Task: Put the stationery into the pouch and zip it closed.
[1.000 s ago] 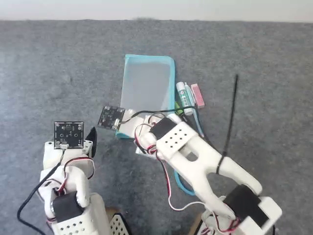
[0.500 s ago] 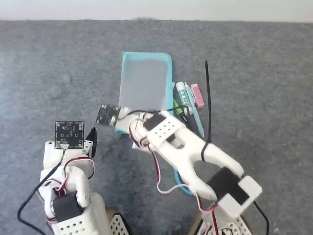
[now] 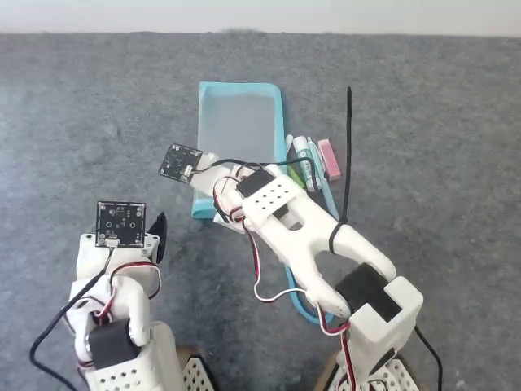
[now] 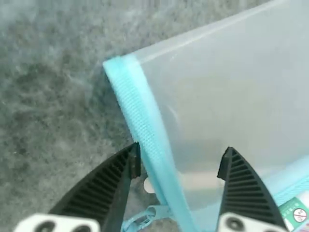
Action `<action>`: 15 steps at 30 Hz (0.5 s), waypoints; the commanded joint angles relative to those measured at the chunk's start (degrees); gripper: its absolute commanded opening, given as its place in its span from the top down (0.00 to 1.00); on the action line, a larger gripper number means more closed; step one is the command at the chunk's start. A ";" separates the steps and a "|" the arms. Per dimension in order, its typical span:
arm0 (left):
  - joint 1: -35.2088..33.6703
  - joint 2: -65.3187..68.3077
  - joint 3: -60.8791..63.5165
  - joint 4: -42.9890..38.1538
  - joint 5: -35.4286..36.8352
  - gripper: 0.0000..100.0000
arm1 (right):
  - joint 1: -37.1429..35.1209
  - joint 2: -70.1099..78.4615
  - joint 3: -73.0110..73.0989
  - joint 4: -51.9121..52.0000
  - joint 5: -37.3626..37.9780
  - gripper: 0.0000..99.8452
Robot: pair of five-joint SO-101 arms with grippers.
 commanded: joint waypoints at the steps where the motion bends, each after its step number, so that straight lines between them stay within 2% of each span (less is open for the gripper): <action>1: 0.44 -0.79 -1.98 0.53 -0.79 0.73 | 1.01 -0.75 -3.25 -1.36 -0.88 0.74; 15: 2.20 -0.79 -1.01 0.53 -0.79 0.73 | 1.63 4.97 -2.99 -8.31 -0.62 0.74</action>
